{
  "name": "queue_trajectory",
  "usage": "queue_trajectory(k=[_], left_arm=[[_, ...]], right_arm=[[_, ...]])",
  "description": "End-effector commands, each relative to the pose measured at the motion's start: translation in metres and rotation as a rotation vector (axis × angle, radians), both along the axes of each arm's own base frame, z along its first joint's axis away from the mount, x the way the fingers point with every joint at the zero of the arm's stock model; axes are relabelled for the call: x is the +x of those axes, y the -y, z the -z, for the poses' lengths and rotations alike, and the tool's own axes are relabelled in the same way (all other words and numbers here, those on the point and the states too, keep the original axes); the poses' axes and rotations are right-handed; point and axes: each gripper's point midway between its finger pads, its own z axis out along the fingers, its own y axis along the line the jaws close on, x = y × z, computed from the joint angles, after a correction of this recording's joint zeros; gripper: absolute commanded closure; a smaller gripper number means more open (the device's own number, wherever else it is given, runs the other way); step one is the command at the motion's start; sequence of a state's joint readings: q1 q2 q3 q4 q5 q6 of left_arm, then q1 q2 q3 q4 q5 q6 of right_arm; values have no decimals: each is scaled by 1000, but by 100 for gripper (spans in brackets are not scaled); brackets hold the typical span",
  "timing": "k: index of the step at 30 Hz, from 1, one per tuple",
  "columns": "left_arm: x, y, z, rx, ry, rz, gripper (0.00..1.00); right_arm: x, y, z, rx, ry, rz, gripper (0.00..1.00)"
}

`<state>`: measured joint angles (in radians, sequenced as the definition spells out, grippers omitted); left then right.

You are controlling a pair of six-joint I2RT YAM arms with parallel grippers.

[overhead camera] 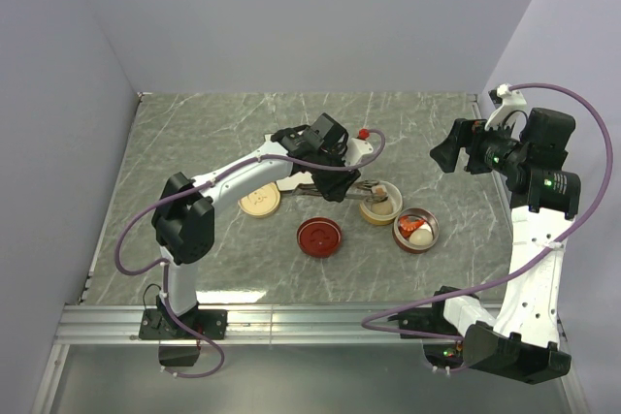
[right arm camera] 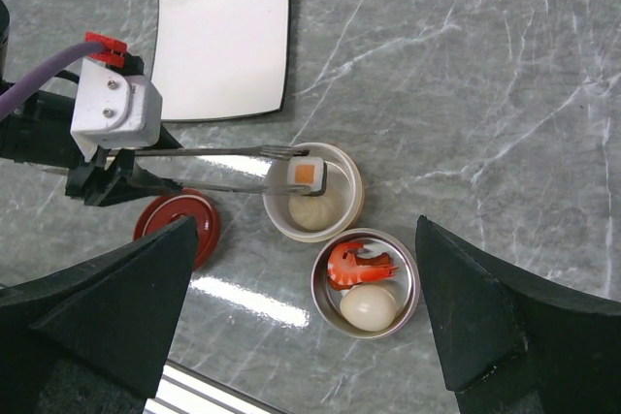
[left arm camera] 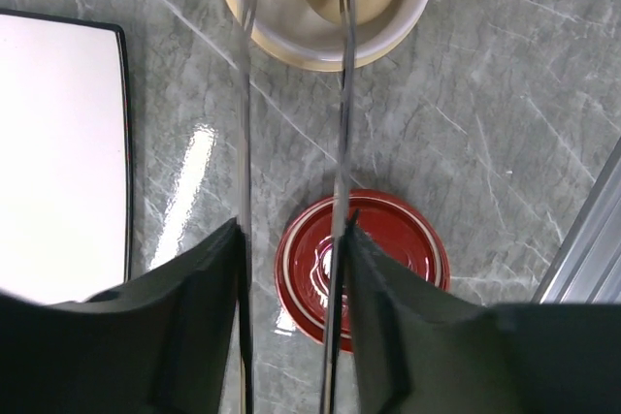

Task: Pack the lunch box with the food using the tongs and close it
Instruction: Place the food into the lunch box, then put down the clamp

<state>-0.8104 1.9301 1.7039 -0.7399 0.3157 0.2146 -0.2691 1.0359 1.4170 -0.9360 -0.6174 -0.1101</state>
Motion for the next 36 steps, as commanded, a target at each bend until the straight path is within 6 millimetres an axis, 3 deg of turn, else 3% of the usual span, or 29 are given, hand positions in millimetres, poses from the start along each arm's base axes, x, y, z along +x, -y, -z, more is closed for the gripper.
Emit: queue_trajectory(k=[1, 10, 15, 24, 30, 36], left_arm=[[12, 12, -30, -67, 82, -12, 48], [13, 12, -35, -73, 96, -15, 44], [13, 13, -48, -97, 110, -20, 44], [18, -8, -104, -207, 141, -58, 46], [43, -58, -129, -269, 137, -177, 47], [80, -144, -136, -301, 139, -397, 47]], right_arm=[[2, 4, -5, -19, 36, 8, 0], [1, 4, -5, -20, 35, 9, 0], [1, 5, -5, -22, 36, 13, 0], [0, 4, -7, -25, 37, 8, 0], [-1, 3, -7, -23, 36, 5, 0], [-2, 2, -5, -23, 31, -3, 0]])
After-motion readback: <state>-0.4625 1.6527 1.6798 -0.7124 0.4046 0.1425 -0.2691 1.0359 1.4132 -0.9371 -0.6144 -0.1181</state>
